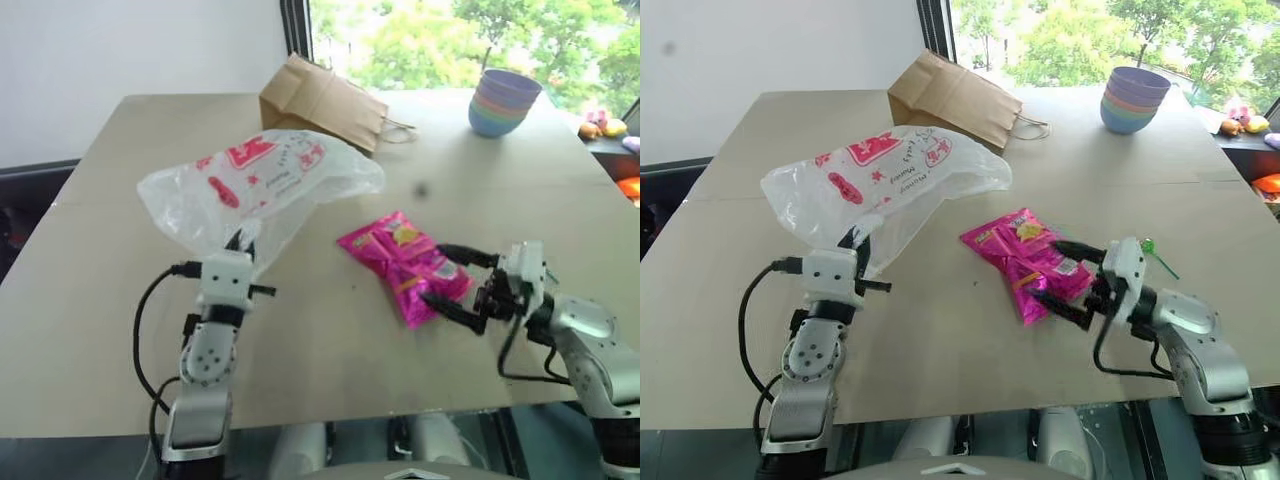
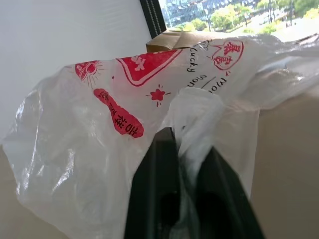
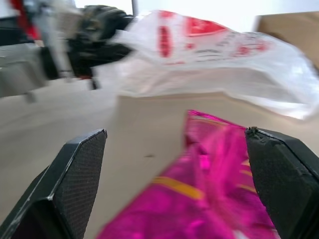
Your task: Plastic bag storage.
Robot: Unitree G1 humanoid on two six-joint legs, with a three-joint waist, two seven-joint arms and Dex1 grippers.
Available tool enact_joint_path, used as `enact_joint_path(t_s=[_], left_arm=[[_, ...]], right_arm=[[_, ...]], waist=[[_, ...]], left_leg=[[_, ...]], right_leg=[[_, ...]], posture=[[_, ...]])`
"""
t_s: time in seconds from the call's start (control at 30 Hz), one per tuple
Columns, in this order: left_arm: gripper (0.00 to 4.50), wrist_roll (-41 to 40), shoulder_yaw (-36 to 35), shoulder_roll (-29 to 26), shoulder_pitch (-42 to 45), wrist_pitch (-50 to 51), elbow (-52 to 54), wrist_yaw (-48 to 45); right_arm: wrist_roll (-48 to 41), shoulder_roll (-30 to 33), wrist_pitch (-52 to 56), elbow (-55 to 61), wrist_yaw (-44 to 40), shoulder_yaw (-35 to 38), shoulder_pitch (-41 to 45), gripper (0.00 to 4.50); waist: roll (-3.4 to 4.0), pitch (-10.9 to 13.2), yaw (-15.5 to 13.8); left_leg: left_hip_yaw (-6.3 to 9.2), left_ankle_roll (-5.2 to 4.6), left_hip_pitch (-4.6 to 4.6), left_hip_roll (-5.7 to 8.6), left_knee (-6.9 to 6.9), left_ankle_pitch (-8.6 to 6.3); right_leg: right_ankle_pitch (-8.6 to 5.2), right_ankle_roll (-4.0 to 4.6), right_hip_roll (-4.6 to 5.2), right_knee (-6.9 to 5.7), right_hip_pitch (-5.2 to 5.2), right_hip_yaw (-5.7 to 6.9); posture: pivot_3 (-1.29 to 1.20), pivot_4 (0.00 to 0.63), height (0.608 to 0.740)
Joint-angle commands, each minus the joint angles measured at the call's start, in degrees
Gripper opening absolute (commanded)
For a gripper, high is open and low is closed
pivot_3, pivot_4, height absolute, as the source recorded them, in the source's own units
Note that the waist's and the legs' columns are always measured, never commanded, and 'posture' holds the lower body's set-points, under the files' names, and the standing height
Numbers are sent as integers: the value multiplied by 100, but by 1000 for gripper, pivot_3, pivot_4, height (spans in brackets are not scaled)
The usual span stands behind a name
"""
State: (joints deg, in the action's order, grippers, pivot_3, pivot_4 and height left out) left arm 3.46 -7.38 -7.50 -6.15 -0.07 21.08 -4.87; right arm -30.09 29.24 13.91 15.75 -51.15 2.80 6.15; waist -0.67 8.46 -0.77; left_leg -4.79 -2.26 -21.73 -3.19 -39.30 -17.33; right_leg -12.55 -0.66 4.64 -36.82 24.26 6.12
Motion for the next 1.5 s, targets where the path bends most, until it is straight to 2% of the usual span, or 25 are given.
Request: enact_joint_path(t_s=[0.03,0.07,0.13,0.3,0.43,0.6,0.9,1.1,1.2,1.27,1.43,1.5], left_arm=[[59,-466,-147,-58,-186,-385,285,-225],[59,-533,-122,-93,-250,-475,320,-319],[59,-646,-124,-98,-417,-611,360,-412],[59,-680,-130,-145,-764,-948,257,-539],[59,-665,-190,-143,-889,-1058,204,-503],[59,-563,-122,-110,-937,-1093,199,-434],[59,-400,70,-75,-949,-1050,224,-397],[59,-583,-70,-90,-915,-1019,227,-366],[0,-765,-108,-62,-878,-985,286,-373],[0,-929,-108,-51,-852,-967,329,-426],[0,-1622,-141,7,-744,-774,478,-595],[0,-1806,-143,8,-726,-699,538,-654]], right_arm=[[17,-5,614,-64,677,158,434,4500],[36,20,799,-116,821,178,542,4500],[-175,270,1837,-317,1026,190,900,4500],[-408,696,3612,-1265,1012,51,1880,4500],[-497,844,4517,-2126,540,-220,2454,4500],[-1054,726,5516,-2596,-119,-224,2747,4500],[-1322,-30,5969,-3159,-230,-120,2955,4500],[-1248,-428,5892,-2898,13,-162,2814,4500],[-1173,-542,5773,-2751,204,-131,2704,3662],[-1159,-569,5735,-2660,266,-131,2645,2518],[-1184,-652,5741,-2427,412,-115,2588,30],[-1213,-710,5745,-2343,472,-75,2577,30]], waist=[[0,0,-4],[-1,2,-4],[0,2,-6],[-1,4,-3],[1,4,-2],[1,4,1],[2,4,19],[2,4,22],[2,4,17],[2,4,13],[1,3,20],[0,4,22]], left_leg=[[1,0,0,2,0,0],[1,0,-1,3,0,0],[2,0,-3,4,0,0],[-2,-6,-4,7,-5,-3],[9,-6,-7,7,-3,-3],[9,-6,-9,5,-3,-3],[11,-7,-9,3,-2,-3],[11,-7,-10,1,-3,-4],[14,-7,-10,-1,-2,-3],[14,-6,-12,0,-2,-3],[15,-6,-12,1,-3,-3],[15,-6,-10,1,-3,-3]], right_leg=[[0,1,-1,-1,0,1],[0,1,-1,-1,0,2],[0,2,0,0,0,4],[1,3,13,0,0,3],[0,5,4,1,0,12],[1,4,6,2,0,11],[1,4,3,1,0,12],[1,3,4,1,0,13],[1,3,4,1,0,14],[1,3,5,1,0,15],[2,2,8,2,-1,16],[2,2,7,1,-1,16]], posture=[[0,150,740],[0,150,740],[0,150,740],[0,150,740],[0,150,740],[0,150,740],[0,150,740],[0,150,740],[0,150,740],[0,150,740],[0,150,740],[0,150,740]])
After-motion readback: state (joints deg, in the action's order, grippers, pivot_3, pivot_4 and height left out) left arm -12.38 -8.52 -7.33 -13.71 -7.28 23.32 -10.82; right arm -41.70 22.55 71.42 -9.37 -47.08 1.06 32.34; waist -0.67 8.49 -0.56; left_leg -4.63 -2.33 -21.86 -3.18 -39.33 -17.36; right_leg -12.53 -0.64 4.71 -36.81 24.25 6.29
